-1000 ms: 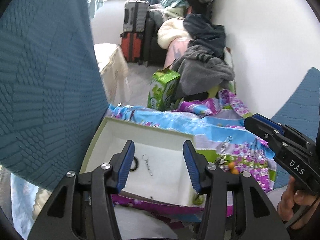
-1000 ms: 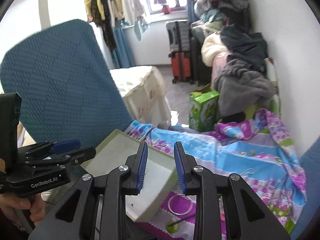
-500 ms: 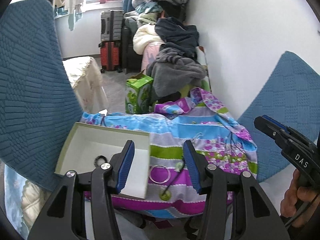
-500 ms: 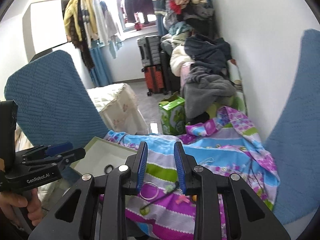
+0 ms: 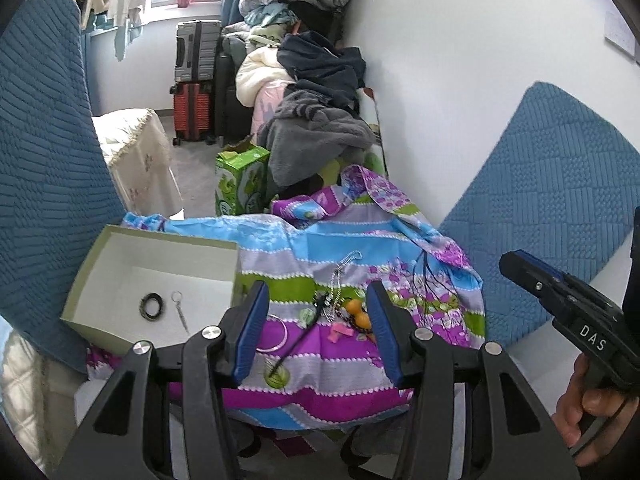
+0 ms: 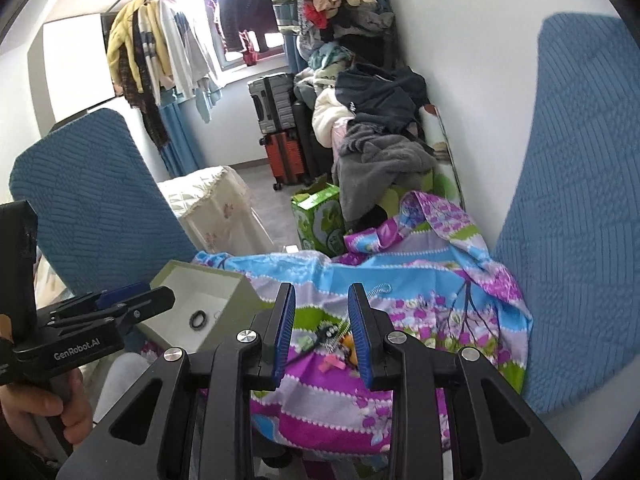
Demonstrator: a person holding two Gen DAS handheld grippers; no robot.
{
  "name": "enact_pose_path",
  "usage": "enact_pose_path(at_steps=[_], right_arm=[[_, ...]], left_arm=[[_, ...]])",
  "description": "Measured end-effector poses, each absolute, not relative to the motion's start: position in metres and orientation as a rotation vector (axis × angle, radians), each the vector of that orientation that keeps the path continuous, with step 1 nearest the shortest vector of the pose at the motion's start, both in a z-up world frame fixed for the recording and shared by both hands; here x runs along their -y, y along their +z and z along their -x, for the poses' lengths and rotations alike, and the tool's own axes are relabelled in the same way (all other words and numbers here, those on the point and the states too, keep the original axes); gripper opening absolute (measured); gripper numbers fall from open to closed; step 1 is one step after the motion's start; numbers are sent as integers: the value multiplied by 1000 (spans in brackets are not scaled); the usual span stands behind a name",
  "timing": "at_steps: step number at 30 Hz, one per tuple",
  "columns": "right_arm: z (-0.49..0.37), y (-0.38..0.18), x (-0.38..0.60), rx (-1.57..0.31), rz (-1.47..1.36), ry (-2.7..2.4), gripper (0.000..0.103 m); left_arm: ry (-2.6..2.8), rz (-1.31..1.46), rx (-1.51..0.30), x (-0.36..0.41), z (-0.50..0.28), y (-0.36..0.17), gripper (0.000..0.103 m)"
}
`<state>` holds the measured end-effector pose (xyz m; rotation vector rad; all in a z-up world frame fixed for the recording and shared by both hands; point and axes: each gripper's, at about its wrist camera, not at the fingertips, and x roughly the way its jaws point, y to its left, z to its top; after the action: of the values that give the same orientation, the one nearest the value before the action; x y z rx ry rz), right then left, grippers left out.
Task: Organize jewelry
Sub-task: 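Move both open tools back from the box toward the jewelry, then grasp the orange gourd pendant with right tool while left tool grasps the black cord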
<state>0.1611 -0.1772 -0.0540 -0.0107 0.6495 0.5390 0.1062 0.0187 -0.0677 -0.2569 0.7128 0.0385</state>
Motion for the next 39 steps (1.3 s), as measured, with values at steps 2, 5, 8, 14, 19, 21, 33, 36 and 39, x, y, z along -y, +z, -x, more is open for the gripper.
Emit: enact_pose_path(at_steps=[2, 5, 8, 14, 19, 21, 33, 36, 39], right_arm=[[-158, -63, 184, -660, 2, 534, 25], [-156, -77, 191, -681, -2, 521, 26], [-159, -91, 196, -708, -19, 516, 26], [-175, -118, 196, -760, -25, 513, 26], [-189, -136, 194, -792, -34, 524, 25], [-196, -144, 191, -807, -26, 529, 25], [-251, -209, 164, -939, 21, 565, 25], [-264, -228, 156, -980, 31, 579, 25], [-275, -245, 149, -1015, 52, 585, 25]], left_arm=[[27, 263, -720, -14, -105, -75, 51], [12, 279, -739, -10, -107, -88, 51], [-6, 279, -763, -6, -116, -102, 51], [-29, 270, -810, 4, -138, -129, 51], [-51, 270, -842, 4, -156, -150, 49], [-59, 271, -862, 3, -165, -161, 46], [-88, 278, -996, -3, -204, -228, 34], [-95, 280, -1044, -6, -213, -246, 27], [-94, 270, -1078, -8, -219, -260, 27]])
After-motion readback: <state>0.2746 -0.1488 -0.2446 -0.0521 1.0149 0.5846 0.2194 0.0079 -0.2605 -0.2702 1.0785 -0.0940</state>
